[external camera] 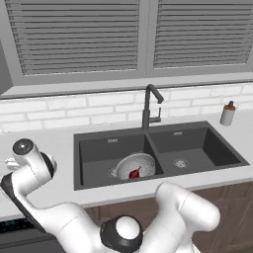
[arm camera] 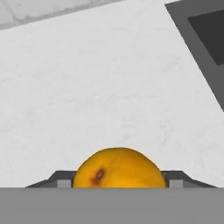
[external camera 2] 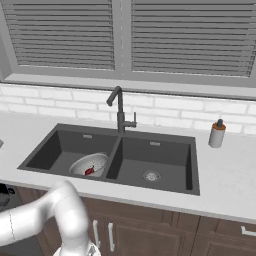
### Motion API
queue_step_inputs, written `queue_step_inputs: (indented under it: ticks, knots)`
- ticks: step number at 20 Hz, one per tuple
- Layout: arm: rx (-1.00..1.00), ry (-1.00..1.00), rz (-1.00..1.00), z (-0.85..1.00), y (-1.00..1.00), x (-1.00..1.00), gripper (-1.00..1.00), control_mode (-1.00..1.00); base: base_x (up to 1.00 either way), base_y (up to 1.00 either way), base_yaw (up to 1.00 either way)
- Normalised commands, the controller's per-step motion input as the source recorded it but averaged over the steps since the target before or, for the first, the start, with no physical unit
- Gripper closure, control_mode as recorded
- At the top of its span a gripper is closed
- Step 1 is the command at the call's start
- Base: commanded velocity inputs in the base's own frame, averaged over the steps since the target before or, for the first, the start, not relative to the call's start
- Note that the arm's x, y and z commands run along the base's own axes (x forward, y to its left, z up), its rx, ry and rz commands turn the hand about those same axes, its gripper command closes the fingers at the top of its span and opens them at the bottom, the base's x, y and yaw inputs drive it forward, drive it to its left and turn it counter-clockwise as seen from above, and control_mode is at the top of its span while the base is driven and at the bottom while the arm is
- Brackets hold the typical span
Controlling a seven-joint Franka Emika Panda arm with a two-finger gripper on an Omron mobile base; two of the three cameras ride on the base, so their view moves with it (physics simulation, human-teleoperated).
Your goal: Put the colander in the sink, put the tangerine, pear in the colander, and turn on the sink faucet and pour water over the colander.
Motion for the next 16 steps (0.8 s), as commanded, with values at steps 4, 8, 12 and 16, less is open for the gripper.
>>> queue_step_inputs:
  ticks: [4,8,12,16]
  knots:
    - [0.24,-0.05,-0.42,0.44,-1.0,0.0,1.0,-1.0,0.0,0.0,0.0]
    - [0.26,0.11,-0.48,0.15,-1.0,0.01,1.0,-1.0,0.0,0.0,0.0]
    - [0.23,0.37,-0.46,0.03,-1.0,0.14,1.0,-1.0,0.0,0.0,0.0]
    - [0.2,0.56,-0.42,0.02,-1.0,0.16,1.0,-1.0,0.0,0.0,0.0]
